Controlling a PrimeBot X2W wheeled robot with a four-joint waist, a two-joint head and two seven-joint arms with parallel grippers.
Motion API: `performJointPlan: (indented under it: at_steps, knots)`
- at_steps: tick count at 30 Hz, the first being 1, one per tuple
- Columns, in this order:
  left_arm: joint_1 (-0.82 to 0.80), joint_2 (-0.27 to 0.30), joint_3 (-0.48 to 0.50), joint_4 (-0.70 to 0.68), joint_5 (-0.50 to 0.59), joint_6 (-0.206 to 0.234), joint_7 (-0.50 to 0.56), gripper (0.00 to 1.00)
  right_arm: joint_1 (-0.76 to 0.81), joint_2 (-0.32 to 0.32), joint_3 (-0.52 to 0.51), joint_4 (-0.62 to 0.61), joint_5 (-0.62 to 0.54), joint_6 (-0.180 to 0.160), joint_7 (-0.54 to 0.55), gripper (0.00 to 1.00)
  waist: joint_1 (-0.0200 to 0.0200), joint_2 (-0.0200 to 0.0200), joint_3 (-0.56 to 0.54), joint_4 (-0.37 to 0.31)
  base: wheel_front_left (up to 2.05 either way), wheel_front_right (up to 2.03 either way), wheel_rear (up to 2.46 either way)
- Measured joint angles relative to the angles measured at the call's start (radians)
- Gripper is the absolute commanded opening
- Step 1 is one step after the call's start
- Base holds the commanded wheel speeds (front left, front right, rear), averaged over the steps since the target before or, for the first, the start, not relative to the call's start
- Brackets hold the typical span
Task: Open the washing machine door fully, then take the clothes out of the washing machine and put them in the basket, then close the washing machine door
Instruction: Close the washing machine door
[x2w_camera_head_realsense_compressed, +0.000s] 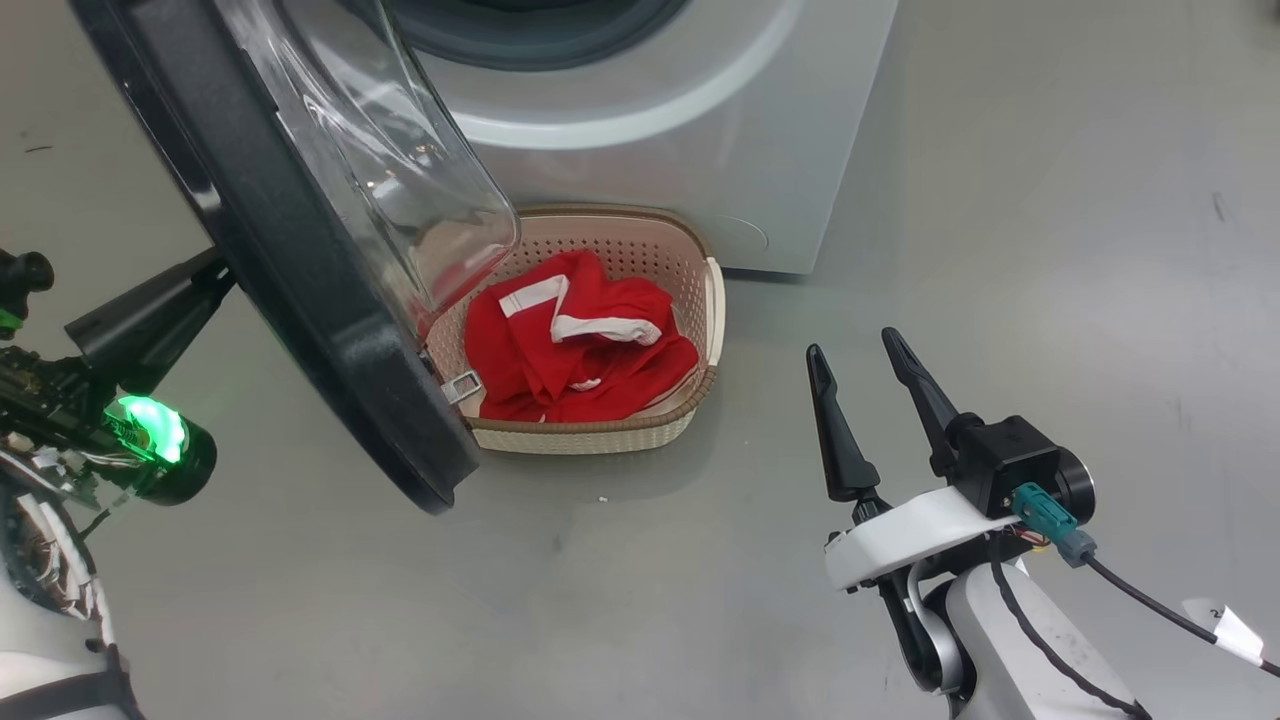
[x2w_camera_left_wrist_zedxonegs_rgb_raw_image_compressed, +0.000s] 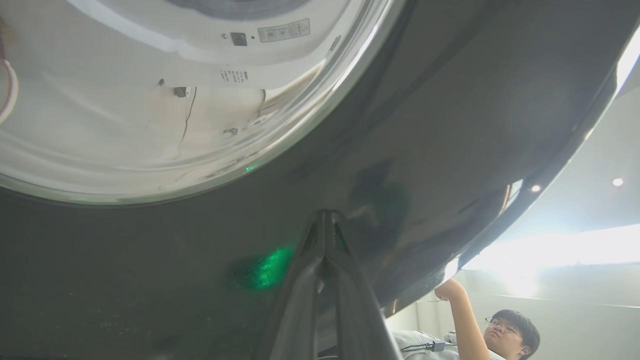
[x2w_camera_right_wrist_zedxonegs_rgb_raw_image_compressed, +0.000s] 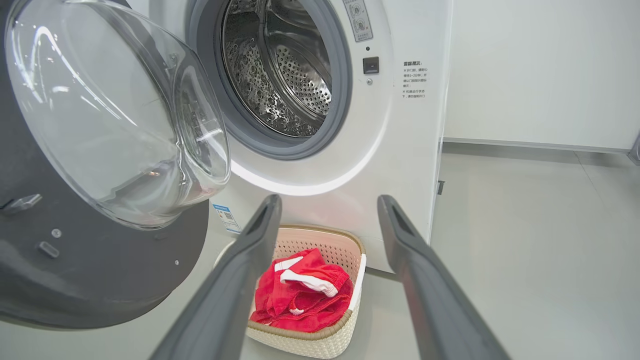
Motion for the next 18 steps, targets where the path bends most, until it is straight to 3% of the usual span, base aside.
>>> performJointPlan:
  at_steps: [18]
  knots:
    - [0.035,-0.007,-0.044,-0.095,-0.033,0.043,-0.096,0.0,-0.002,0.0,0.008,-0.047,0.012,-0.025,0.0,1.0,0.0,0.0,0.05,-0.156,0.0,0.0,0.0]
